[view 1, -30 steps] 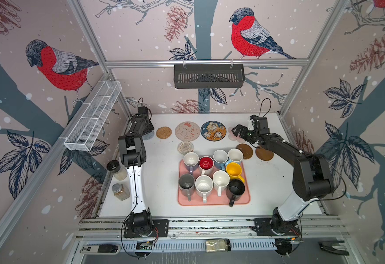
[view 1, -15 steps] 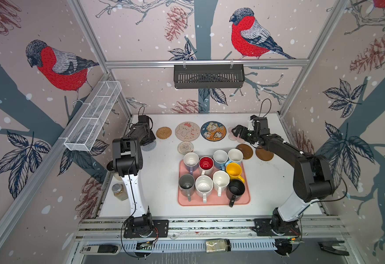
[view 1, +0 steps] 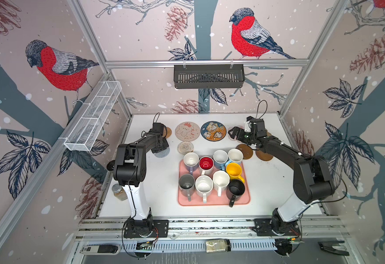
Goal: Place cups on coasters
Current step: Move the coaster to the middle-left of the table.
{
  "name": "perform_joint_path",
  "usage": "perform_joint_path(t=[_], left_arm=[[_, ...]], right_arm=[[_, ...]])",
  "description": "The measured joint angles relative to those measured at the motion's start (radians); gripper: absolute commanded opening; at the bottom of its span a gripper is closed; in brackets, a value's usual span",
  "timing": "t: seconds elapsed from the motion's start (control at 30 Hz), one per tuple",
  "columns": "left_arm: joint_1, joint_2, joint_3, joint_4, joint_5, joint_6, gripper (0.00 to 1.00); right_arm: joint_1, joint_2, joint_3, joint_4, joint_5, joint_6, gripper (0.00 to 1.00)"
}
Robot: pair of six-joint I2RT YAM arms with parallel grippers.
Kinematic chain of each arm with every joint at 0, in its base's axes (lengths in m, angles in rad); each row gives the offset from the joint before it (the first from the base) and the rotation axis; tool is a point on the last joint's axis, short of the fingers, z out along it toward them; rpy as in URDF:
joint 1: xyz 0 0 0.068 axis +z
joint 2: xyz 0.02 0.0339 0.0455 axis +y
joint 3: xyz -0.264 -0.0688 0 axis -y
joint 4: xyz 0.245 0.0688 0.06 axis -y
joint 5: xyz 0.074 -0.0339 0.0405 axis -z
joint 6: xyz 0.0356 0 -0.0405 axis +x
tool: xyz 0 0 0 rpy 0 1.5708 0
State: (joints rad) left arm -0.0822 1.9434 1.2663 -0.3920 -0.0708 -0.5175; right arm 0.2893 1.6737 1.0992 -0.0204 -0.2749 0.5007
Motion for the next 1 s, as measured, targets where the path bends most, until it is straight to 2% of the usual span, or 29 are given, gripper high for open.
perform_joint_path(t=[0.23,0.5,0.67,0.73,0.8,0.9,0.93,1.0], left_arm=[[-0.029,0.008,0.041,0.007,0.068,-0.027,0.32],[-0.032,0.015,0.062,-0.015,0.059,-0.024,0.32],[-0.061,-0.066,0.0,-0.017,0.042,-0.024,0.34],[-0.083,-0.117,-0.019,-0.018,0.038,-0.023,0.44],[-0.104,-0.177,-0.034,-0.017,0.014,-0.013,0.61],[-0.111,-0.284,-0.067,-0.017,-0.012,-0.003,0.79],[-0.111,-0.32,-0.077,-0.015,-0.014,0.002,0.82],[-0.111,-0.396,-0.1,-0.008,-0.021,0.014,0.86]], right_arm=[[0.004,0.0,0.0,-0.001,0.017,-0.004,0.99],[0.01,-0.001,0.0,-0.005,0.036,-0.008,0.99],[0.01,-0.006,0.0,-0.006,0.041,-0.008,0.99],[0.011,-0.008,0.0,-0.007,0.055,-0.009,0.99],[0.012,-0.013,0.0,-0.011,0.067,-0.014,0.99],[0.022,-0.032,0.0,-0.017,0.092,-0.027,1.0],[0.024,-0.039,0.0,-0.02,0.098,-0.028,0.98],[0.025,-0.06,0.002,-0.039,0.126,-0.031,0.87]])
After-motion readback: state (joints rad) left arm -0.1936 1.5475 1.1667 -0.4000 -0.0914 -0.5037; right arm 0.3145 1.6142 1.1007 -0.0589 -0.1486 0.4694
